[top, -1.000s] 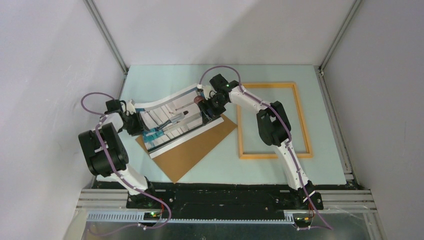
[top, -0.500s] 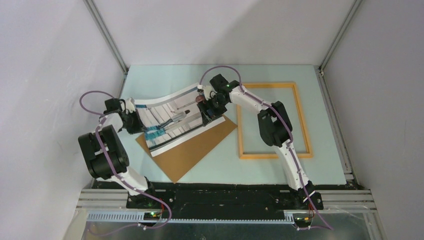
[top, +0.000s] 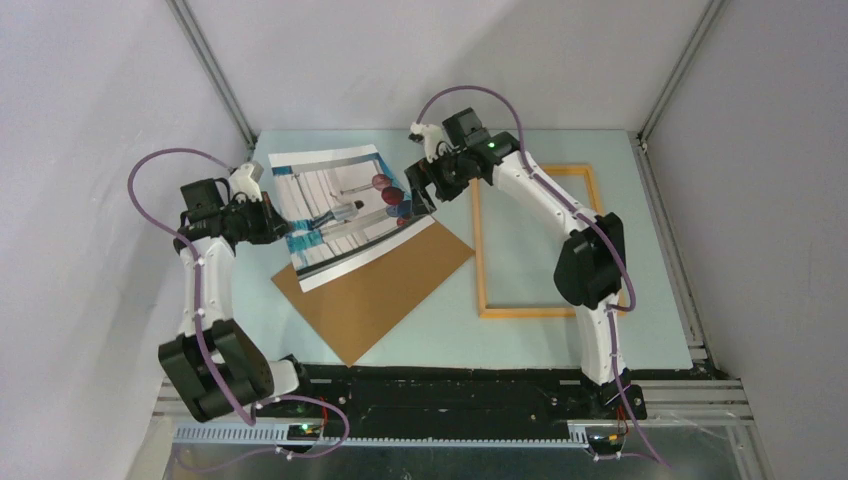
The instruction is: Put the photo into the frame
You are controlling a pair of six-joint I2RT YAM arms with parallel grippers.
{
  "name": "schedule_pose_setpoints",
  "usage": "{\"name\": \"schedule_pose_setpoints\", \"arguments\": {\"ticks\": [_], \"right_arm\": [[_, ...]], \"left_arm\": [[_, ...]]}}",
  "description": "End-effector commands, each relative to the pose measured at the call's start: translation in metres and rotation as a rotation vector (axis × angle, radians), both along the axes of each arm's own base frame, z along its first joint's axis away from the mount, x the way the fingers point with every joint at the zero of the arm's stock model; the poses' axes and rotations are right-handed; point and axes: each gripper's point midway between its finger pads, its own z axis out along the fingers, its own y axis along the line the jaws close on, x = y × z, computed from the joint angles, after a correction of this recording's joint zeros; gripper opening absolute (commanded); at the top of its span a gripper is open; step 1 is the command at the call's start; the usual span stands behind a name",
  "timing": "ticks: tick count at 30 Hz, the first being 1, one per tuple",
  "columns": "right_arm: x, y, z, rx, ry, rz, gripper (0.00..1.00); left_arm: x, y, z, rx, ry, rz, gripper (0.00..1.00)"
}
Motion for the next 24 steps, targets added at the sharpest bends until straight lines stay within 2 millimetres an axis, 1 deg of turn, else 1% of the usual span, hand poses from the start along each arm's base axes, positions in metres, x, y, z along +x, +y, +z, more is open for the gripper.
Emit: {"name": "schedule_pose_setpoints", "arguments": {"ticks": [1, 2, 3, 4, 5, 6, 7, 11, 14, 16, 18, 19, 20, 21, 22, 24], "right_arm": [[0.0, -0.011, 0.054, 0.068, -0.102, 0.007, 0.99], [0.0, -0.012, 0.061, 0.079, -0.115, 0.01, 0.99], [-0.001, -0.012, 0.064, 0.088, -0.118, 0.016, 1.0], [-0.001, -0.013, 0.069, 0.095, -0.13, 0.019, 1.0], [-0.002, -0.013, 0.072, 0.101, -0.132, 0.023, 1.0], [-0.003, -0.014, 0.074, 0.107, -0.132, 0.021, 1.0], [-0.004, -0.013, 0.075, 0.114, -0.128, 0.026, 1.0], [-0.005, -0.011, 0.076, 0.146, -0.107, 0.021, 0.99], [-0.005, -0.01, 0.081, 0.157, -0.122, 0.034, 0.99], [-0.003, -0.01, 0.086, 0.159, -0.155, 0.054, 0.98], [-0.001, -0.011, 0.097, 0.161, -0.209, 0.084, 0.98], [0.0, -0.011, 0.098, 0.151, -0.231, 0.106, 0.98], [0.001, -0.011, 0.106, 0.157, -0.257, 0.116, 0.98], [0.001, -0.013, 0.106, 0.146, -0.27, 0.132, 0.98], [0.002, -0.012, 0.114, 0.152, -0.291, 0.139, 0.98], [0.003, -0.013, 0.119, 0.155, -0.309, 0.147, 0.98]], "left_arm": [[-0.018, -0.028, 0.052, 0.014, -0.158, -0.16, 0.0], [-0.021, -0.032, 0.057, 0.011, -0.174, -0.172, 0.0], [-0.025, -0.038, 0.066, 0.006, -0.202, -0.191, 0.0], [-0.028, -0.043, 0.07, 0.004, -0.214, -0.205, 0.0], [-0.032, -0.047, 0.078, 0.005, -0.237, -0.218, 0.0], [-0.035, -0.052, 0.081, 0.003, -0.245, -0.23, 0.0], [-0.039, -0.057, 0.086, -0.003, -0.26, -0.238, 0.0], [-0.051, -0.073, 0.095, -0.044, -0.283, -0.275, 0.0], [-0.06, -0.083, 0.097, -0.055, -0.293, -0.306, 0.0], [-0.068, -0.089, 0.096, -0.025, -0.289, -0.341, 0.0], [-0.077, -0.097, 0.092, 0.013, -0.28, -0.393, 0.0], [-0.081, -0.102, 0.091, 0.028, -0.284, -0.428, 0.0], [-0.087, -0.105, 0.09, 0.03, -0.272, -0.44, 0.0], [-0.091, -0.11, 0.089, 0.033, -0.271, -0.466, 0.0], [-0.097, -0.113, 0.089, 0.036, -0.269, -0.476, 0.0], [-0.103, -0.116, 0.091, 0.044, -0.28, -0.488, 0.0]]}}
